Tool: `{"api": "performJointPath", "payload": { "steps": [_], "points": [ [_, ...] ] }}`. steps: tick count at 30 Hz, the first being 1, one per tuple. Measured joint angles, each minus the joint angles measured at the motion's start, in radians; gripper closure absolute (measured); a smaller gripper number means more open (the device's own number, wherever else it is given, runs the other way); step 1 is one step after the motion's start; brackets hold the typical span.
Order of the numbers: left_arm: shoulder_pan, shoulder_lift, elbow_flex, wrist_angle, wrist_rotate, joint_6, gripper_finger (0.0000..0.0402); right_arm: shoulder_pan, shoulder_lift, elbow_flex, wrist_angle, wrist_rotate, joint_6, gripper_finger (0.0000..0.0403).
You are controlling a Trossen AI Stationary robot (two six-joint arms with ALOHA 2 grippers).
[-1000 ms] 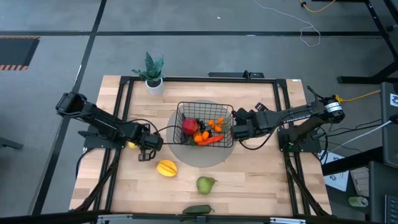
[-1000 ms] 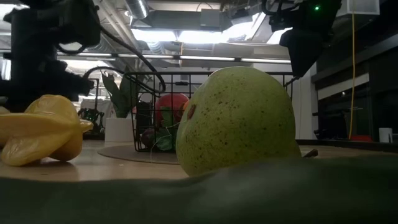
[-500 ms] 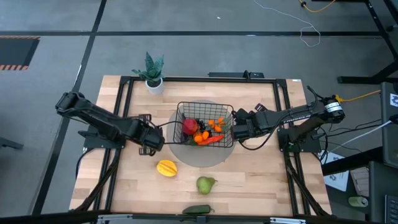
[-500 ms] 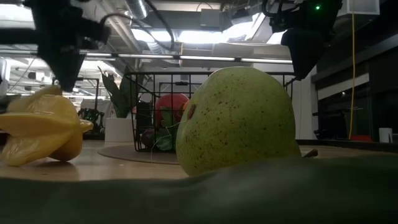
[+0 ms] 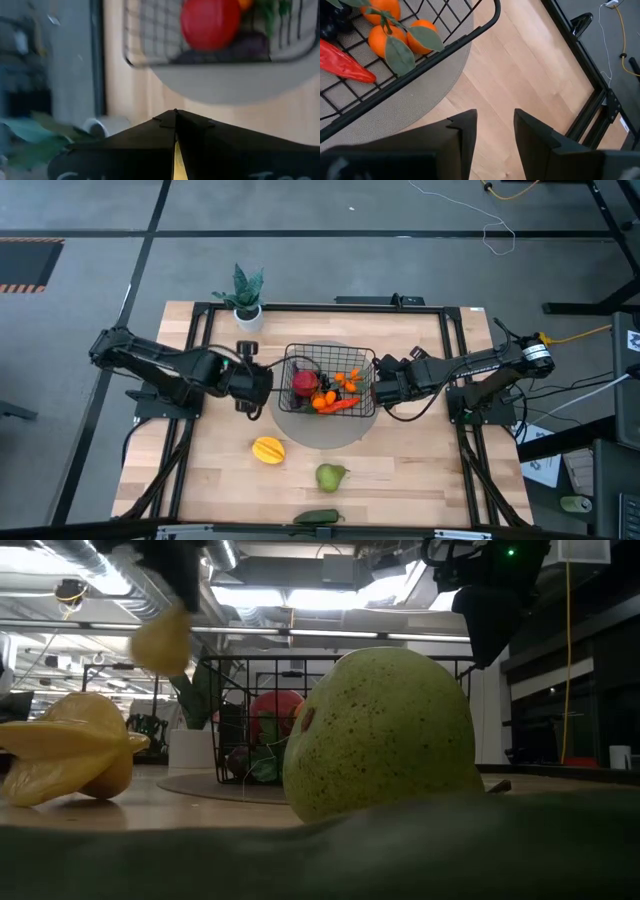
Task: Build produce basket
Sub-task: Put the yellow pear into the black wire basket, then put the yellow starfruit into the black wire basket
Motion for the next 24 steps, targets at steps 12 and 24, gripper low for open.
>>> {"api": "performJointPath", "payload": {
  "steps": [12,24],
  "points": [
    [0.095,0.028,0.080,0.652,-0.009,0.545,0.0401,0.000,0.000,0.000,0.011,-0.004,0.000,0.0282],
    [0.212,0.153,0.079,0.839,0.132,0.612,0.0304,0.000,0.000,0.000,0.016,-0.050,0.001,0.0282]
  ]
}}
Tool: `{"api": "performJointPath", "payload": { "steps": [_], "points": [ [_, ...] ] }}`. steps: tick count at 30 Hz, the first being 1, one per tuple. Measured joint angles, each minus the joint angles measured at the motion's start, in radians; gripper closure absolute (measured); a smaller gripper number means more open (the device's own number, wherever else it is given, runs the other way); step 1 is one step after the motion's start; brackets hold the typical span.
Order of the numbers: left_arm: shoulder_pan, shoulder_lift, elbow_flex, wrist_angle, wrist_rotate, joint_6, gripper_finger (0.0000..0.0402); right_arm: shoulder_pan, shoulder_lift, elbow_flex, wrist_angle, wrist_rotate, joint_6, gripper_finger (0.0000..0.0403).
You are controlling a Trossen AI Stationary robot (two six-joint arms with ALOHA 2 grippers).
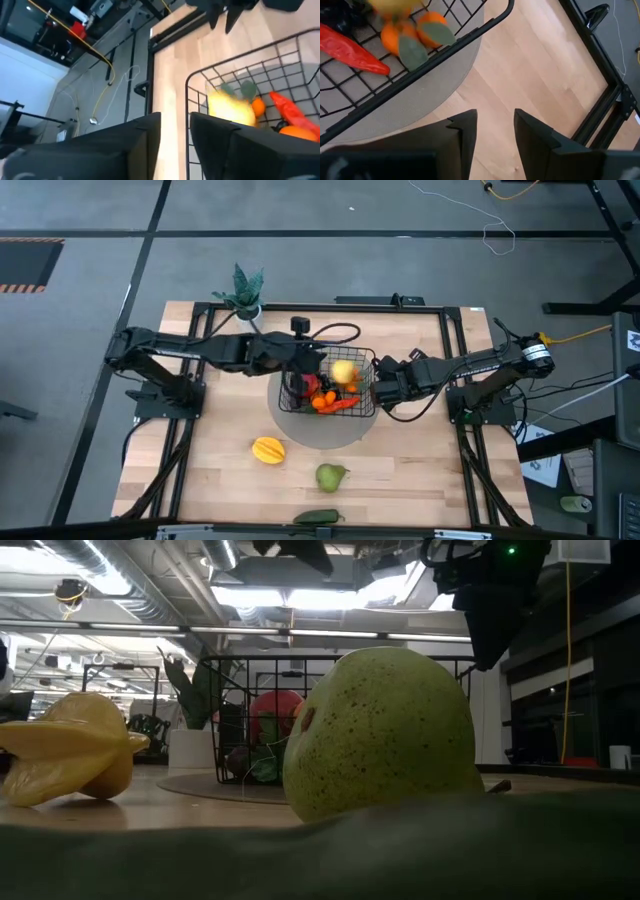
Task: Build produce basket
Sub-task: Put the yellow starfruit into the black wire basket
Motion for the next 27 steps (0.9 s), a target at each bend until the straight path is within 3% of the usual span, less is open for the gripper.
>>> {"api": "performJointPath", "payload": {
  "steps": [3,6,12,27],
  "points": [
    [-0.002,0.008,0.000,-0.006,-0.043,-0.002,0.0289,0.000,0.000,0.000,0.000,-0.001,0.000,0.0282],
    [-0.027,-0.002,0.000,-0.022,-0.151,-0.029,0.0288,0.000,0.000,0.000,0.000,-0.005,0.000,0.0282],
    [-0.132,-0.044,-0.001,-0.172,-0.345,-0.218,0.0287,0.000,0.000,0.000,-0.001,-0.007,-0.007,0.0282],
    [-0.365,-0.059,0.000,-0.670,-0.348,-0.812,0.0290,0.000,0.000,0.000,-0.005,-0.020,-0.034,0.0282]
  ]
}}
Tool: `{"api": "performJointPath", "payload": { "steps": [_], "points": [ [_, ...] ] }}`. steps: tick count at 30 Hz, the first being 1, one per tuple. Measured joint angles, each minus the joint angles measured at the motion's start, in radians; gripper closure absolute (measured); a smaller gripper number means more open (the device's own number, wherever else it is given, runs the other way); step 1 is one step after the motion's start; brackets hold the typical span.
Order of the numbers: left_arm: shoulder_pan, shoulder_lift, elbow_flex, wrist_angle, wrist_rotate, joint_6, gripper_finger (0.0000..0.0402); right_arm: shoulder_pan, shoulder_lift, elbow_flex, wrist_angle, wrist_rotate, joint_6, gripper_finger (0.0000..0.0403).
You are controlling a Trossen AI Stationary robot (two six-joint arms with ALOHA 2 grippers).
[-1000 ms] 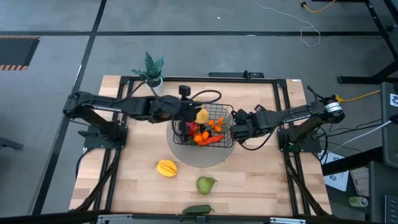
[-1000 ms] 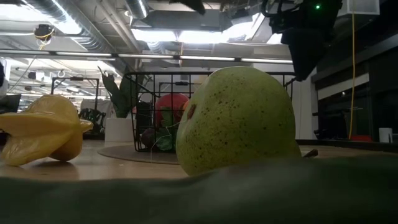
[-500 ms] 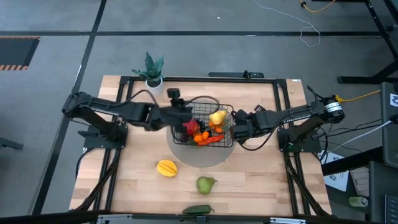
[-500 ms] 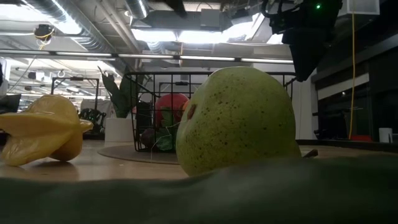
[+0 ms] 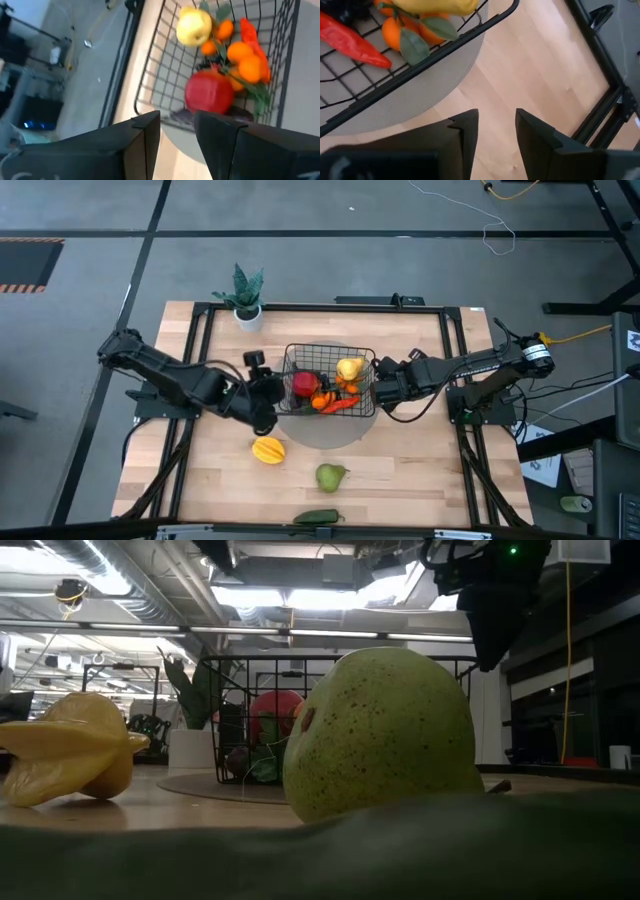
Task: Build produce basket
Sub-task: Put the yellow starfruit into the black wire basket
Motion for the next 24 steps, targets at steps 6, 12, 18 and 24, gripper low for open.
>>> {"api": "performJointPath", "payload": {
  "steps": [6,12,18,24],
  "points": [
    [-0.017,0.000,0.000,-0.071,0.100,-0.183,0.0291,0.000,0.000,0.000,0.000,-0.150,0.008,0.0282],
    [-0.017,0.004,0.000,-0.071,0.283,-0.328,0.0290,0.014,0.000,0.000,0.000,-0.282,0.064,0.0282],
    [-0.040,0.016,0.000,-0.088,0.357,-0.441,0.0290,0.110,0.000,0.000,0.008,-0.300,0.235,0.0282],
    [-0.078,0.016,0.000,-0.094,0.356,-0.532,0.0289,0.284,0.006,0.000,0.140,-0.295,0.449,0.0282]
  ]
}}
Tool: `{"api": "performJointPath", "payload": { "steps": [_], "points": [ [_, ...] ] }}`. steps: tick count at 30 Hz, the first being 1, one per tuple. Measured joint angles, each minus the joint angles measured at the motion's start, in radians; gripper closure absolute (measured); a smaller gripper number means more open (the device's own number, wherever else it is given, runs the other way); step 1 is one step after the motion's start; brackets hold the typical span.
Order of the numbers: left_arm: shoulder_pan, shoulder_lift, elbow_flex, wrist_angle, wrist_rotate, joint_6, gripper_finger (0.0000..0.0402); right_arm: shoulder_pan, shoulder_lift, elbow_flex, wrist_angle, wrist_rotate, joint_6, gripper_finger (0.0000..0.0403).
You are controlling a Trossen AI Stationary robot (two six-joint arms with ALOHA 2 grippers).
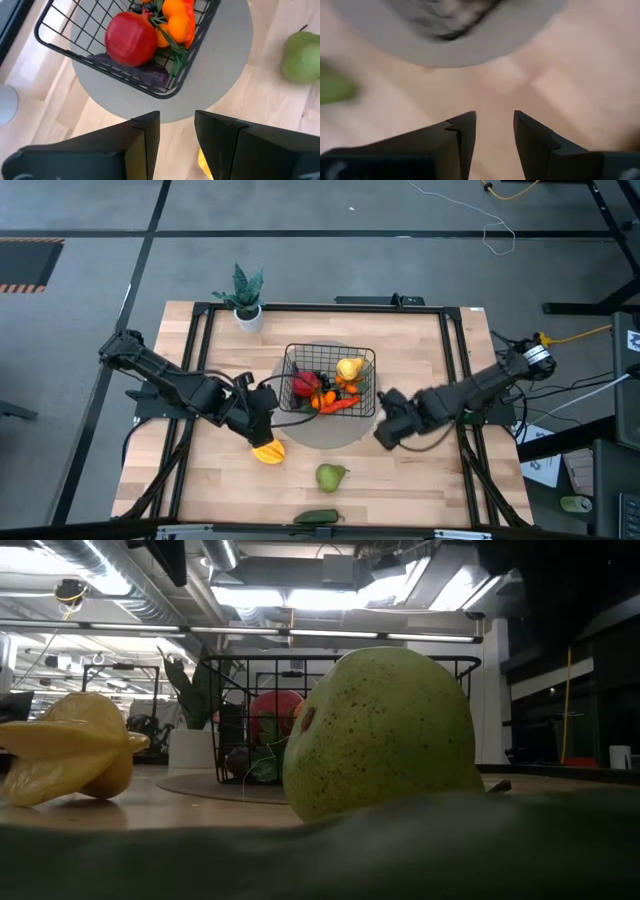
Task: Build produce basket
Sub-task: Put the yellow starfruit into the black wire basket
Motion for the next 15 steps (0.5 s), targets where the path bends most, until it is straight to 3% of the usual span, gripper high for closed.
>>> {"api": "performJointPath", "payload": {
  "steps": [7,15],
  "points": [
    [-0.043,0.018,0.000,0.006,-0.019,-0.002,0.0289,0.180,0.044,0.000,0.379,0.181,0.051,0.0282],
    [-0.069,0.090,0.000,0.050,-0.058,-0.002,0.0289,0.256,0.209,0.000,0.889,0.383,-0.143,0.0282]
  ]
}}
